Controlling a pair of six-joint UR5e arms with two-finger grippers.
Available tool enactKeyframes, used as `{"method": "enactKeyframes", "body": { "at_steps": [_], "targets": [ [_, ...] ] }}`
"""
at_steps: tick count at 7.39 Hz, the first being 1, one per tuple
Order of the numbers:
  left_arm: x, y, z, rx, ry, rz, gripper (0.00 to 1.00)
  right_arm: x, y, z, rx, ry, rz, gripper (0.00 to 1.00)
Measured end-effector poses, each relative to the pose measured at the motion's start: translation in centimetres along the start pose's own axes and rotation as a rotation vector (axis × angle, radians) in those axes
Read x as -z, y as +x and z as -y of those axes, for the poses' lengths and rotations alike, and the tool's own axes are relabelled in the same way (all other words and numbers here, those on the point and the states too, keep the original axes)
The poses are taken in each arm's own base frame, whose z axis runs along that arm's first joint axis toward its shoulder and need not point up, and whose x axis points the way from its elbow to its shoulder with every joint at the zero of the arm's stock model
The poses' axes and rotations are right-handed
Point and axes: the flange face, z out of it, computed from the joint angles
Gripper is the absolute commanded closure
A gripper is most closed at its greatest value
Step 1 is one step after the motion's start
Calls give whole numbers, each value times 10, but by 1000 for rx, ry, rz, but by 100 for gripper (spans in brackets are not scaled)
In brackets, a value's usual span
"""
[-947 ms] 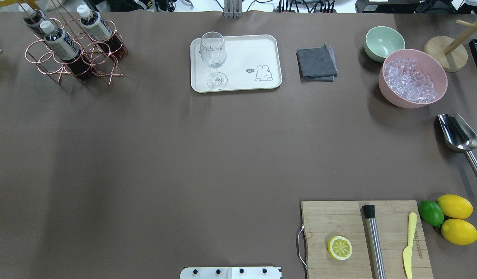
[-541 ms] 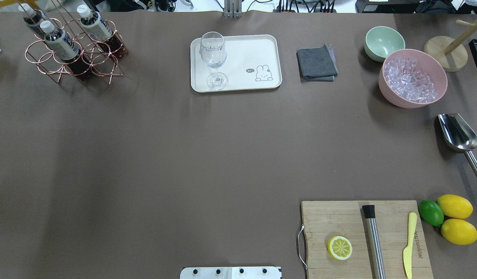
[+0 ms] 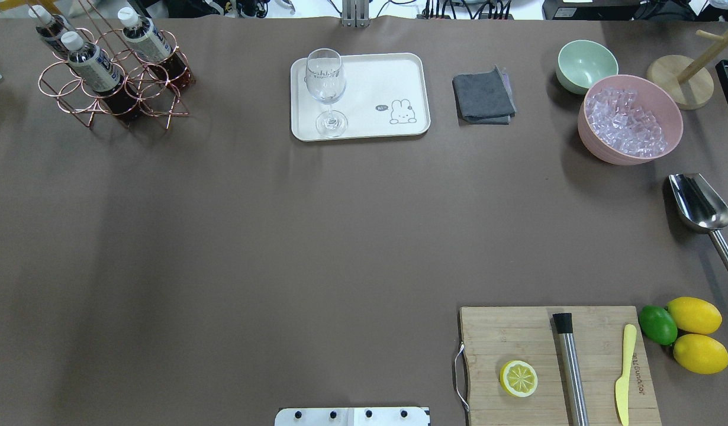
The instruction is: Take tea from basket to plate
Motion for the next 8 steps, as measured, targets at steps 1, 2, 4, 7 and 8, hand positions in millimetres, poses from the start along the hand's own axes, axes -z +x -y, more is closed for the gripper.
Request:
{"method": "enactKeyframes", "body": {
  "at_steps": [1, 2, 4, 7, 8],
  "targets": [
    [4, 4, 6, -2, 2, 0, 2, 0, 0, -1, 0, 0, 0, 0],
    [6, 7, 11, -2, 1, 0, 2, 1, 0, 0, 0, 1, -2, 0],
    [6, 7, 14, 4, -7, 0, 2, 2, -1, 0, 1, 2, -2, 0],
    [8, 9, 17, 1, -4, -3, 2, 3, -1, 1, 1, 2, -2, 0],
    [16, 18, 26, -18, 12, -5, 2, 3, -1, 1, 1, 2, -2, 0]
  ]
}}
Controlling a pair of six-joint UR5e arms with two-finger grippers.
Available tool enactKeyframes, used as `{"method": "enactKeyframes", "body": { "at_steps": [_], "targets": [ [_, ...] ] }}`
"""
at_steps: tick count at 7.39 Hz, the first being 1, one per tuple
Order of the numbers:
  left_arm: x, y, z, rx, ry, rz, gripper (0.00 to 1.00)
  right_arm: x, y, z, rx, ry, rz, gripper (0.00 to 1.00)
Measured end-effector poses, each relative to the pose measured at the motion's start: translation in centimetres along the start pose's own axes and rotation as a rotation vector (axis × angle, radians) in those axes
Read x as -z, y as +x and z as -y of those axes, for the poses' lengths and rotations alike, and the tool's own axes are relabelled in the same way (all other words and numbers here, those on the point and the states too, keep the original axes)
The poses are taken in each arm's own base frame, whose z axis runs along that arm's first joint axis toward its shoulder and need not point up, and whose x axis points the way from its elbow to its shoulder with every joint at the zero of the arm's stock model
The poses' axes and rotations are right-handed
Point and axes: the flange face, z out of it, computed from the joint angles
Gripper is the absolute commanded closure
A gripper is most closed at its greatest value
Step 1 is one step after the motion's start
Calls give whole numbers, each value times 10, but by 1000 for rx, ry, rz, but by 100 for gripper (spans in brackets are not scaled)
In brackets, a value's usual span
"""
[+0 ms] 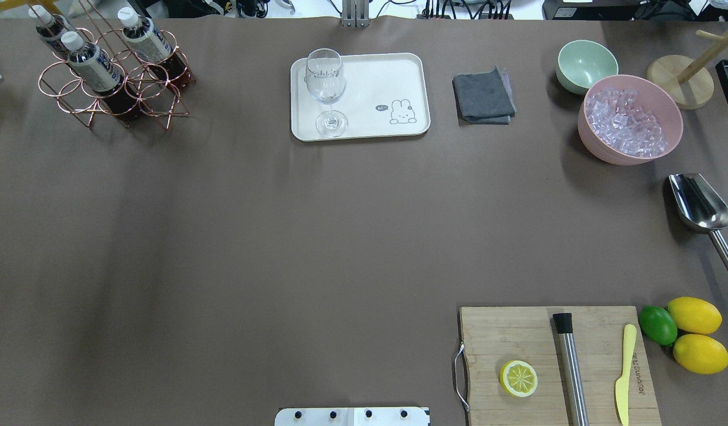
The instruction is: Take tea from basket to plate
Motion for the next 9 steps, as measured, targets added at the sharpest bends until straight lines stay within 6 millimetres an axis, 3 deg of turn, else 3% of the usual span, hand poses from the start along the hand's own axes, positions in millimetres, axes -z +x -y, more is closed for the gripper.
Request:
{"method": "enactKeyframes", "body": {
  "at_steps": [2, 4, 9],
  "targets": [
    [30, 41, 42, -86, 60, -3, 2, 0, 0, 0, 0, 0, 0, 0],
    [46, 88, 80, -197, 95, -8, 2, 0, 0, 0, 0, 0, 0, 0],
    [81, 141, 133, -472, 100, -12, 2, -1, 0, -1, -1, -1, 1, 0]
  ]
}}
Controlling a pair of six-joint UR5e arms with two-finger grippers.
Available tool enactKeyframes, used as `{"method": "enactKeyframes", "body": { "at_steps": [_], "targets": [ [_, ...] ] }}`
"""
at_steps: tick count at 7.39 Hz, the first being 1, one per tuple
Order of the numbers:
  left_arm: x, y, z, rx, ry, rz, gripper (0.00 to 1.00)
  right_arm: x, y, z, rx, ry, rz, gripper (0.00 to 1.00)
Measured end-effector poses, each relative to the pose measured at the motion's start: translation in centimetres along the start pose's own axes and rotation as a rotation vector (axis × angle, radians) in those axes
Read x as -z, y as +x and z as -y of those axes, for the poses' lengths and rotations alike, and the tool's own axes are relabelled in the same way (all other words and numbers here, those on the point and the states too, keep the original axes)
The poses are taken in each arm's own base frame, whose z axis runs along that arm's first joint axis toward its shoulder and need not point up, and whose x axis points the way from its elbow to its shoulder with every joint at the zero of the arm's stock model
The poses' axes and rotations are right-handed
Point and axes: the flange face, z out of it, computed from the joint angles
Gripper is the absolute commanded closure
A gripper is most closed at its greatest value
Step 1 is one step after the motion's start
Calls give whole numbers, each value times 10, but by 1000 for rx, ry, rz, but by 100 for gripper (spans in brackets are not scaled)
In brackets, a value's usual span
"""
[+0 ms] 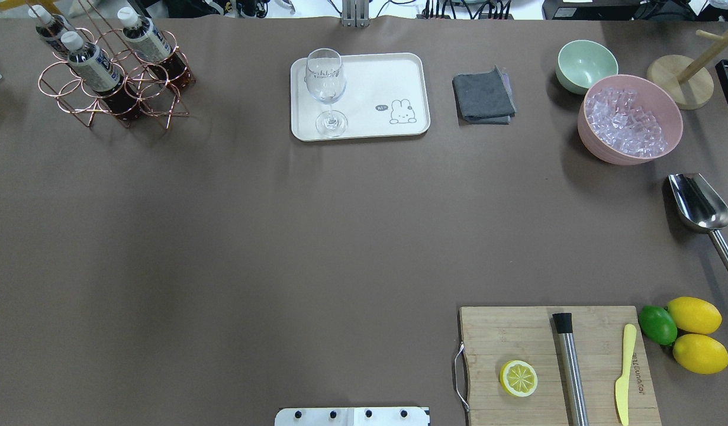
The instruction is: Take tea from basket to plate
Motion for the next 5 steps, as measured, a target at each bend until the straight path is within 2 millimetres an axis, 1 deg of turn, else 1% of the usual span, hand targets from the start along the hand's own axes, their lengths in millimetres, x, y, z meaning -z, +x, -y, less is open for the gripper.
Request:
{"method": "enactKeyframes", "body": {
  "at_steps": [3, 5],
  "targets": [
    [18, 12, 34, -334, -46, -34, 2, 0, 0, -1, -1, -1, 0, 0],
    [28, 14, 60, -556, -73, -29, 2, -1, 0, -1, -2, -1, 1, 0]
  ]
}}
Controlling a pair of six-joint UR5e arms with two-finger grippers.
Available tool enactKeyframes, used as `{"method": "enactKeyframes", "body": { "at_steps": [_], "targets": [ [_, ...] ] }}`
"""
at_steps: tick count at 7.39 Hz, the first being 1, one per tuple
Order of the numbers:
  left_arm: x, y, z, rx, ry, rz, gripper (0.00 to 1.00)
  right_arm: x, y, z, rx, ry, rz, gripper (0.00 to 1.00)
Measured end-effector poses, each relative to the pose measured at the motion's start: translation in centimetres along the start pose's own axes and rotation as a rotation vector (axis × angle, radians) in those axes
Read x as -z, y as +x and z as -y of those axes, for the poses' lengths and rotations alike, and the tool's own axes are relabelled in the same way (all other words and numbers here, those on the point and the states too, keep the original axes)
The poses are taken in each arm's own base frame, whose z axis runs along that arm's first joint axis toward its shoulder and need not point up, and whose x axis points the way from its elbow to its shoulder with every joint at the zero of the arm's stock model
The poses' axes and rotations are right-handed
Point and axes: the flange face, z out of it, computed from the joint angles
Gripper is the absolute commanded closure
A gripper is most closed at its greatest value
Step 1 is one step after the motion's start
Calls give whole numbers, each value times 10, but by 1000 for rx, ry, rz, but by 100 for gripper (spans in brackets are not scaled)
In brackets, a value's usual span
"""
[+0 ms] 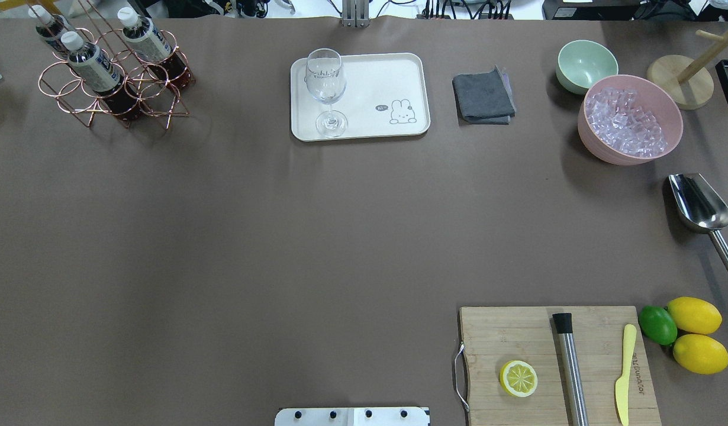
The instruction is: Take tea from basket to plate
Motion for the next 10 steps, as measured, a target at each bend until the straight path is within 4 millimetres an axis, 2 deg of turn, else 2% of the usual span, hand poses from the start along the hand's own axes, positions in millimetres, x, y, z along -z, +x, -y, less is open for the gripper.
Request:
{"method": "enactKeyframes", "body": {
  "at_steps": [1, 2, 4, 5, 7, 8, 10],
  "targets": [
    [6, -8, 15, -103, -19, -1, 2, 0, 0, 0, 0, 0, 0, 0],
    [10, -9, 28, -106, -3, -44, 2, 0, 0, 0, -1, 0, 1, 0],
    [14, 7, 45, 159, 60, -192, 2, 0, 0, 0, -1, 0, 0, 0],
    [19, 9, 49, 177, 45, -158, 2, 0, 1, -1, -1, 0, 0, 0],
    [22, 9, 62, 58, 23, -44, 2, 0, 1, -1, -2, -1, 0, 0],
    [19, 11, 65, 45, 27, -44, 2, 0, 1, -1, -2, -1, 0, 0],
    [15, 16, 61, 137, 61, -142, 2, 0, 0, -1, -1, 0, -1, 0]
  ]
}}
